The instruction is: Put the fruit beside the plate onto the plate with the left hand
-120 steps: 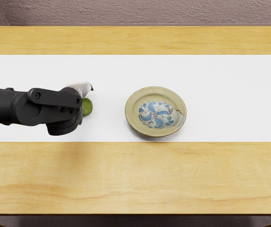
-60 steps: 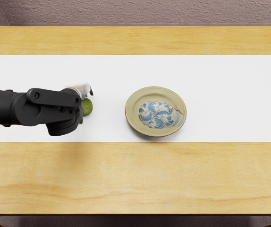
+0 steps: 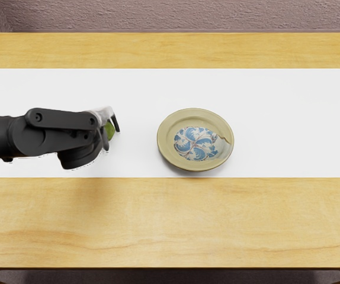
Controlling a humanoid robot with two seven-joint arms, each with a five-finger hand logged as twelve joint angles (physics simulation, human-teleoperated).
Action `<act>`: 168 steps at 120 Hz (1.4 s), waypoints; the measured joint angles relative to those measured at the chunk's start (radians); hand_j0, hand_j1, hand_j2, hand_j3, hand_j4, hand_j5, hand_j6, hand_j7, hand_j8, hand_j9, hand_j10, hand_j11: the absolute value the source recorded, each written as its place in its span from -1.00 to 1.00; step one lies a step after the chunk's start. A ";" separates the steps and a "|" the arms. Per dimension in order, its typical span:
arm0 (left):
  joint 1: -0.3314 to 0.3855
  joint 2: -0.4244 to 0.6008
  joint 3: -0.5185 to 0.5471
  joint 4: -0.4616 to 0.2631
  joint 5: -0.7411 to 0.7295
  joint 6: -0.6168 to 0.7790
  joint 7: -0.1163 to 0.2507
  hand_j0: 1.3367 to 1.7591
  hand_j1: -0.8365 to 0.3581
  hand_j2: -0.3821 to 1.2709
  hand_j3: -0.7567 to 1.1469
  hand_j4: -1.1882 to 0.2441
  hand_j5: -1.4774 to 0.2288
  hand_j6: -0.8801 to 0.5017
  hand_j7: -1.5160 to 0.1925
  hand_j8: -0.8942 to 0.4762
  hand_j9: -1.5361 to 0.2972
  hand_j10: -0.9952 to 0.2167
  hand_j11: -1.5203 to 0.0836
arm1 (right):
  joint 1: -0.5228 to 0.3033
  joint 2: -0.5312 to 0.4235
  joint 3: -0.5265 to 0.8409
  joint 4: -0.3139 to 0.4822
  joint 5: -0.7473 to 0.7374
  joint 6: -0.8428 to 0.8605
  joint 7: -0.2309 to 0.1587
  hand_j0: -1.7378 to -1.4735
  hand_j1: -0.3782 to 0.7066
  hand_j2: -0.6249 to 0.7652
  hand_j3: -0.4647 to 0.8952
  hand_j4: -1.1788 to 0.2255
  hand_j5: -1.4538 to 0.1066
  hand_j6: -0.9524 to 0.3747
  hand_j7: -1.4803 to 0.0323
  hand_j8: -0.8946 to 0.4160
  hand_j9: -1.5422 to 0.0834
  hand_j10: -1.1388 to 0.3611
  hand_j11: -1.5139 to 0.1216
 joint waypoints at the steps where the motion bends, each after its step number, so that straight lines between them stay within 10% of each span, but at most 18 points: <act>1: -0.001 0.002 -0.001 0.000 0.000 -0.001 0.000 0.52 -0.14 -0.35 -0.03 -0.21 -0.15 -0.09 -0.09 -0.10 -0.18 -0.12 -0.09 | 0.000 0.000 0.000 0.000 0.000 0.000 0.000 -0.40 -0.91 -0.11 -0.32 0.66 0.84 0.41 0.93 0.34 0.87 0.50 0.83; 43: 0.017 0.115 -0.180 0.017 -0.005 -0.022 0.000 0.44 -0.40 0.05 -0.17 -0.36 -0.57 0.14 -0.47 0.10 -0.48 0.16 -0.43 | 0.000 0.000 0.000 0.000 0.000 0.000 0.000 -0.40 -0.91 -0.11 -0.32 0.66 0.84 0.41 0.93 0.34 0.87 0.50 0.83; 95: 0.169 0.057 -0.652 0.019 -0.019 -0.168 -0.002 0.45 -0.13 -0.33 -0.20 -0.40 -0.60 -0.03 -0.51 -0.04 -0.49 0.04 -0.44 | 0.000 0.000 0.000 0.000 0.000 0.000 0.000 -0.40 -0.91 -0.11 -0.32 0.66 0.84 0.41 0.93 0.34 0.87 0.50 0.83; 168: 0.217 -0.074 -0.724 0.026 -0.014 -0.178 -0.003 0.47 -0.05 -0.36 -0.20 -0.30 -0.43 -0.15 -0.34 -0.07 -0.34 0.03 -0.29 | 0.000 0.000 0.000 0.000 0.000 0.000 0.000 -0.40 -0.91 -0.11 -0.32 0.66 0.84 0.41 0.93 0.34 0.87 0.50 0.83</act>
